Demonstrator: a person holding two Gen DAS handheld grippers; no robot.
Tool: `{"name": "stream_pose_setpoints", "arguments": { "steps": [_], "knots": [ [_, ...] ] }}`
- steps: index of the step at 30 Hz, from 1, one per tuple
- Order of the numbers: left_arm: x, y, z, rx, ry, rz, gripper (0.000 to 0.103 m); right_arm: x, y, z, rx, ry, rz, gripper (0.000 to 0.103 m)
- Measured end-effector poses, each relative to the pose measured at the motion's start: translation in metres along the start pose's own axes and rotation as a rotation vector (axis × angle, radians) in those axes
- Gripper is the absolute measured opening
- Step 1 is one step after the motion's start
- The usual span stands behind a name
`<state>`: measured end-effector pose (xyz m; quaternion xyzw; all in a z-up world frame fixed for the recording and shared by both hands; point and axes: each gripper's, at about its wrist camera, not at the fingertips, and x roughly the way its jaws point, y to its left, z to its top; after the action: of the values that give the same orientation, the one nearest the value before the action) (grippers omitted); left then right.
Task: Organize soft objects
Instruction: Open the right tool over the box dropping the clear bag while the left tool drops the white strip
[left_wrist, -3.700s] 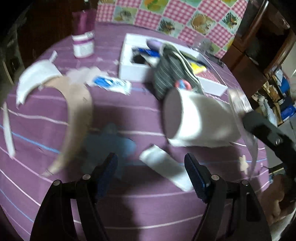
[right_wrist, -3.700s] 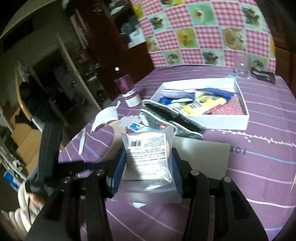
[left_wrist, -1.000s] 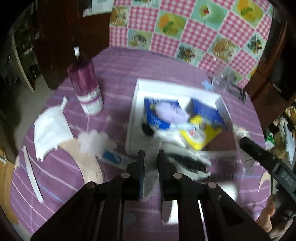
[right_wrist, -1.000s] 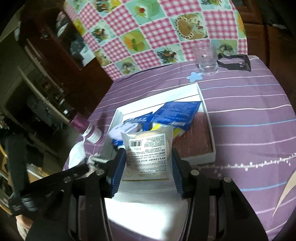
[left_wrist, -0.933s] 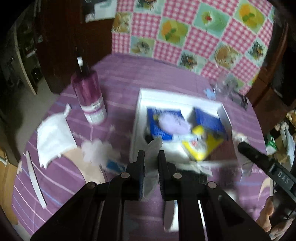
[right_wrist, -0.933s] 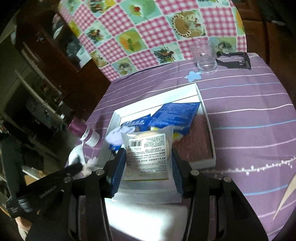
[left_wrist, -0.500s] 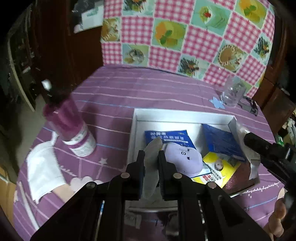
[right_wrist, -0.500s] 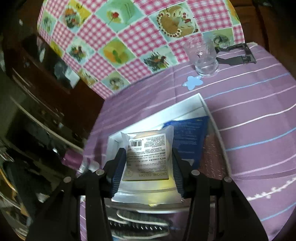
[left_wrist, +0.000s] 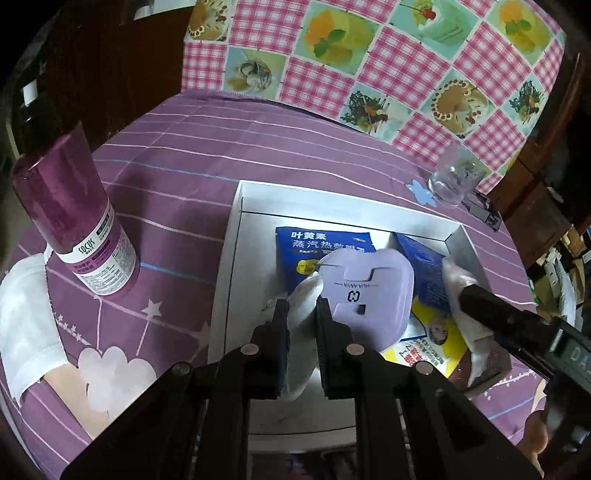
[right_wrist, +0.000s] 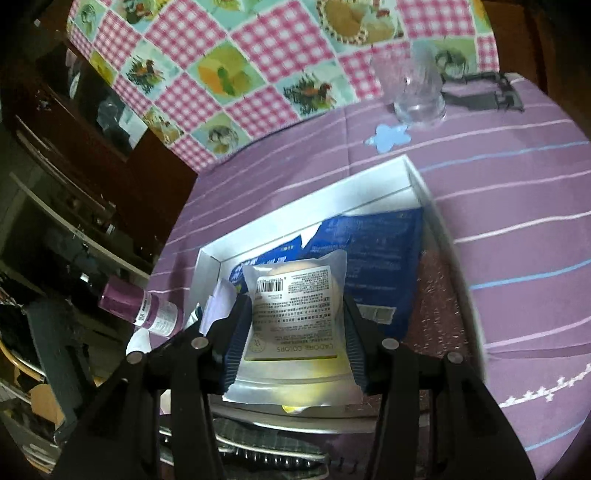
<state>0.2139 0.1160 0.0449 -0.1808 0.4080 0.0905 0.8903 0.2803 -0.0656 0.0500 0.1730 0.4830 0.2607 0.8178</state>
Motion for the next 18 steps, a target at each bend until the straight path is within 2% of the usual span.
{"name": "stream_pose_setpoints", "arguments": {
  "steps": [2, 4, 6, 8, 10, 12, 18],
  "knots": [
    [0.002, 0.002, 0.000, -0.006, -0.010, -0.006, 0.014, 0.003, -0.002, 0.001, 0.014, 0.001, -0.005, 0.051],
    [0.001, 0.005, -0.001, -0.017, -0.019, -0.024, 0.015, 0.001, -0.008, 0.002, 0.045, -0.017, 0.015, 0.057],
    [-0.001, 0.007, 0.001, -0.027, -0.032, -0.020, 0.027, -0.002, -0.013, 0.002, 0.088, -0.030, 0.059, 0.072],
    [-0.006, 0.011, 0.003, -0.044, -0.049, -0.036, 0.058, -0.007, -0.020, 0.002, 0.144, -0.037, 0.127, 0.084],
    [-0.009, 0.013, 0.004, -0.062, -0.042, -0.094, 0.068, -0.013, -0.022, 0.003, 0.181, -0.057, 0.150, 0.089],
    [-0.014, 0.011, 0.006, -0.064, -0.035, -0.128, 0.068, -0.025, -0.022, 0.005, 0.188, -0.096, 0.144, 0.093],
    [-0.033, -0.007, 0.009, 0.023, -0.085, -0.063, 0.071, -0.040, -0.011, 0.011, 0.104, -0.099, 0.008, 0.095]
  ]
}}
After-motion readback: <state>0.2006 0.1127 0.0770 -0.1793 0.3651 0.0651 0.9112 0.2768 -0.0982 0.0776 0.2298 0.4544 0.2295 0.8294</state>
